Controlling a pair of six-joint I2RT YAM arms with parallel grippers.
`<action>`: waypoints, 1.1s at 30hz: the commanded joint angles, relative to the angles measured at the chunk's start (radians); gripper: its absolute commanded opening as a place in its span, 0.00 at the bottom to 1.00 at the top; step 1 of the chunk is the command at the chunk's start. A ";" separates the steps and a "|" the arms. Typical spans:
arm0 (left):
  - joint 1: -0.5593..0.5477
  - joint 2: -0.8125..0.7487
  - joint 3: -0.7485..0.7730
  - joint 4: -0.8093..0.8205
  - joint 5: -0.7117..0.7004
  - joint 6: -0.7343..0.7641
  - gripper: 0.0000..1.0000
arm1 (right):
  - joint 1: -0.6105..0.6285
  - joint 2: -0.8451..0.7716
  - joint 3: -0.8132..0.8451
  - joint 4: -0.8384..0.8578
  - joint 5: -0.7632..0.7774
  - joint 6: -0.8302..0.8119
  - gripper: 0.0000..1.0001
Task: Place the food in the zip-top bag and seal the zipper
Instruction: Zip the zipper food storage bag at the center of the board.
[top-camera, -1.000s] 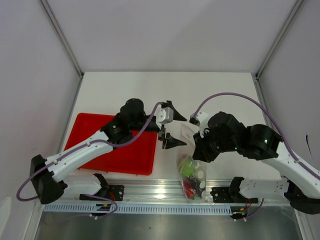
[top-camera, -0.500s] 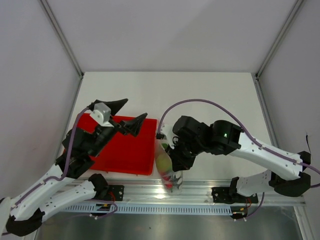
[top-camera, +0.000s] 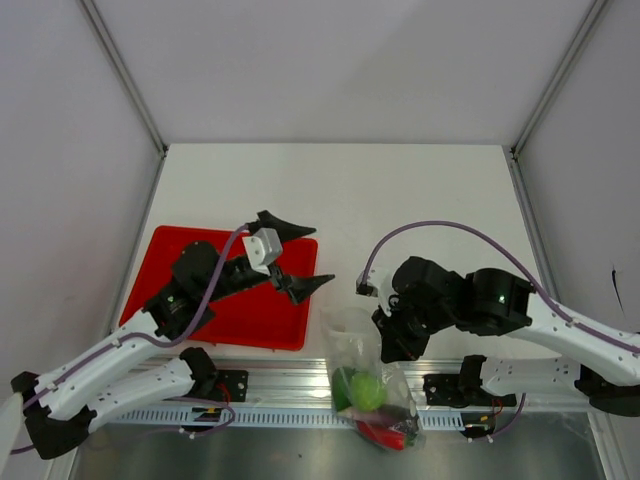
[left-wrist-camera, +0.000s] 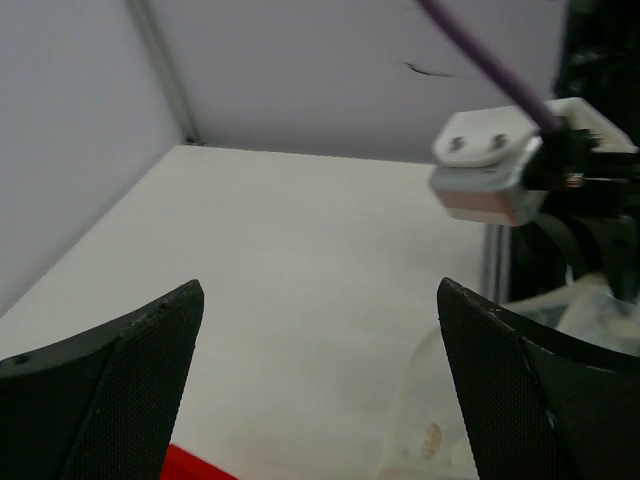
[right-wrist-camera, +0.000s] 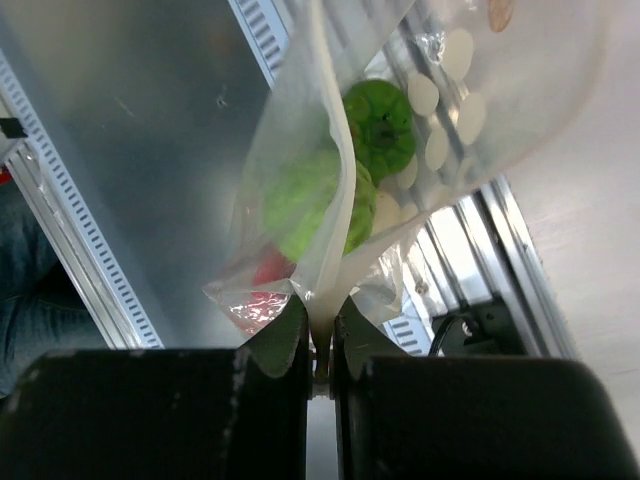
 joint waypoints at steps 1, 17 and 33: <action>0.003 0.057 0.041 -0.004 0.294 0.079 1.00 | -0.002 -0.016 -0.045 0.034 0.009 0.039 0.00; -0.006 0.469 0.243 0.022 0.897 0.033 0.99 | 0.002 -0.037 0.050 -0.016 0.012 0.010 0.00; -0.094 0.509 0.239 -0.085 0.978 -0.019 0.99 | 0.001 -0.032 0.069 -0.033 0.030 -0.003 0.00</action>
